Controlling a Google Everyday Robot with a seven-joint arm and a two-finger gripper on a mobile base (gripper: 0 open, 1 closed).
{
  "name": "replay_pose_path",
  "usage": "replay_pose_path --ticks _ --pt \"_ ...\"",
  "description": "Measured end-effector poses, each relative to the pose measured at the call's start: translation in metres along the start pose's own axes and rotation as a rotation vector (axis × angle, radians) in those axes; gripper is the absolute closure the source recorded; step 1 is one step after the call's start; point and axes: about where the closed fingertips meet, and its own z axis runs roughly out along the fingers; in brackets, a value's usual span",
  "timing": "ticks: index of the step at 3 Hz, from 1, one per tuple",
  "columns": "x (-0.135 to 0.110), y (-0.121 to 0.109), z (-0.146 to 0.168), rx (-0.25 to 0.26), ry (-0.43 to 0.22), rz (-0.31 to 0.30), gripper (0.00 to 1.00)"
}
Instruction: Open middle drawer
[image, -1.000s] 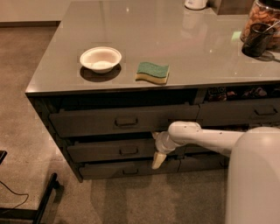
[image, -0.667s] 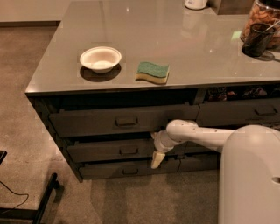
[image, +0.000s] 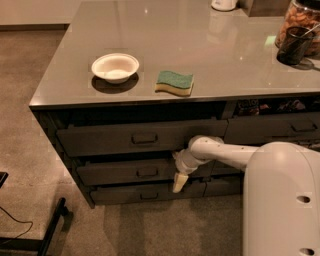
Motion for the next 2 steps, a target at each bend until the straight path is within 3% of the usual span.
replay_pose_path --ticks 2 --pt "0.0051 0.0159 0.0000 -0.033 0.022 0.021 0.00"
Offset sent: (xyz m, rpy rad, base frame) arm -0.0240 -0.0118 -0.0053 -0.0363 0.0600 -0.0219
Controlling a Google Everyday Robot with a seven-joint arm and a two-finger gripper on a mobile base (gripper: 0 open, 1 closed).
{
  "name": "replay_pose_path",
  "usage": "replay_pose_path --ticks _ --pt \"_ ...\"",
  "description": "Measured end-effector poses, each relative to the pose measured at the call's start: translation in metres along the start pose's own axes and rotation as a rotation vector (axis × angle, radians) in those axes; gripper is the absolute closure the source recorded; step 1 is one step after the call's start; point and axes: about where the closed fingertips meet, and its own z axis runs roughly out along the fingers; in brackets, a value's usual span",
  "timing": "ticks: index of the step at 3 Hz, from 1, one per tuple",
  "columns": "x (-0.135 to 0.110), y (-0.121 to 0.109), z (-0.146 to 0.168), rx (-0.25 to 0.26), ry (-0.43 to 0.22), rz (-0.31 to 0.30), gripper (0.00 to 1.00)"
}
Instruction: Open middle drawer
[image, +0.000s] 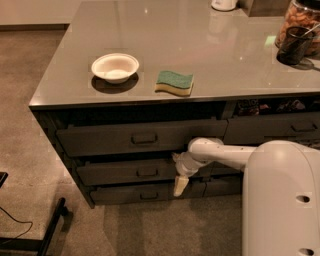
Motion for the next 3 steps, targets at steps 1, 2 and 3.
replay_pose_path --ticks 1,2,3 --pt "0.0022 0.0103 0.0017 -0.029 0.008 0.010 0.00" --pt "0.0023 0.0108 0.0018 -0.031 0.009 0.010 0.17" --pt "0.0023 0.0108 0.0019 -0.031 0.009 0.010 0.40"
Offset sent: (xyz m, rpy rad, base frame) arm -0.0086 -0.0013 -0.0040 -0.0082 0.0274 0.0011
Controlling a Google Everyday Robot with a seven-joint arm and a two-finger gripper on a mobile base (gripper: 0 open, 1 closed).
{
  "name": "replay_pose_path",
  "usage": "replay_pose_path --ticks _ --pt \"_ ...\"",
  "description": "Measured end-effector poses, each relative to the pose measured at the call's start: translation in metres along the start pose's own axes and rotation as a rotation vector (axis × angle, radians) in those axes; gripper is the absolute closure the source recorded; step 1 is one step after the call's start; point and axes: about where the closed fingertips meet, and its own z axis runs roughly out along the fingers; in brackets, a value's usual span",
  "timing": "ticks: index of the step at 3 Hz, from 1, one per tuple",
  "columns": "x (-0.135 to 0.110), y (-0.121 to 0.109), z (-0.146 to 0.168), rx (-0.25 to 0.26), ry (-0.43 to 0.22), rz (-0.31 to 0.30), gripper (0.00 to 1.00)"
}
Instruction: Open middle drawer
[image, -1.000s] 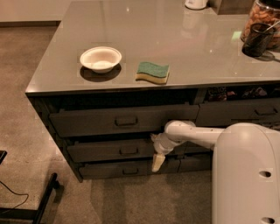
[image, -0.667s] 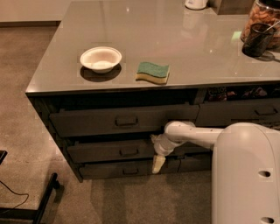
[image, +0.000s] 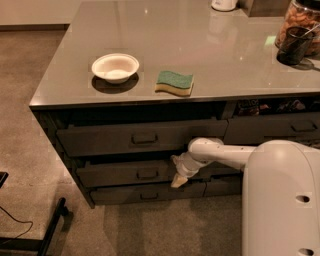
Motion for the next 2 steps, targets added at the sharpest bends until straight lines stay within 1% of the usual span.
replay_pose_path --ticks 2 --pt "0.0000 0.0000 0.0001 0.000 0.000 0.000 0.87"
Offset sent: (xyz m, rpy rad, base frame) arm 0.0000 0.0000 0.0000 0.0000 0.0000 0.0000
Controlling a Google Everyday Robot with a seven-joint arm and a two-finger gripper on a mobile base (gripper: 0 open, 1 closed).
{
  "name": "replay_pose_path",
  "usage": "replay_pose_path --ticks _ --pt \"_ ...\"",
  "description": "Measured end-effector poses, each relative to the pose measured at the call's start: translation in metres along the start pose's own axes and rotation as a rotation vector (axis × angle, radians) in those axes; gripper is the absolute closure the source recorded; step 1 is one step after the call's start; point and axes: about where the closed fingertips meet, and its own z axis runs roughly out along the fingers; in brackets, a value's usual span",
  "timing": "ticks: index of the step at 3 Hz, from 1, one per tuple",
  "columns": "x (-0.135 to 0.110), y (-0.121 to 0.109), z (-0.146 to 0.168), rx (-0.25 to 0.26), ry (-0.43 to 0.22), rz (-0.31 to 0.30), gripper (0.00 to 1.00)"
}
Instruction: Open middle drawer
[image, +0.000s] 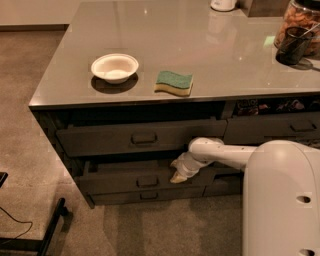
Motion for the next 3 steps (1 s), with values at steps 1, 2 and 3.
replay_pose_path --ticks 1,2,3 --pt "0.0000 0.0000 0.0000 0.000 0.000 0.000 1.00" --pt "0.0000 0.0000 0.0000 0.000 0.000 0.000 0.82" --pt "-0.0032 -0.0014 -0.0074 0.000 0.000 0.000 0.59"
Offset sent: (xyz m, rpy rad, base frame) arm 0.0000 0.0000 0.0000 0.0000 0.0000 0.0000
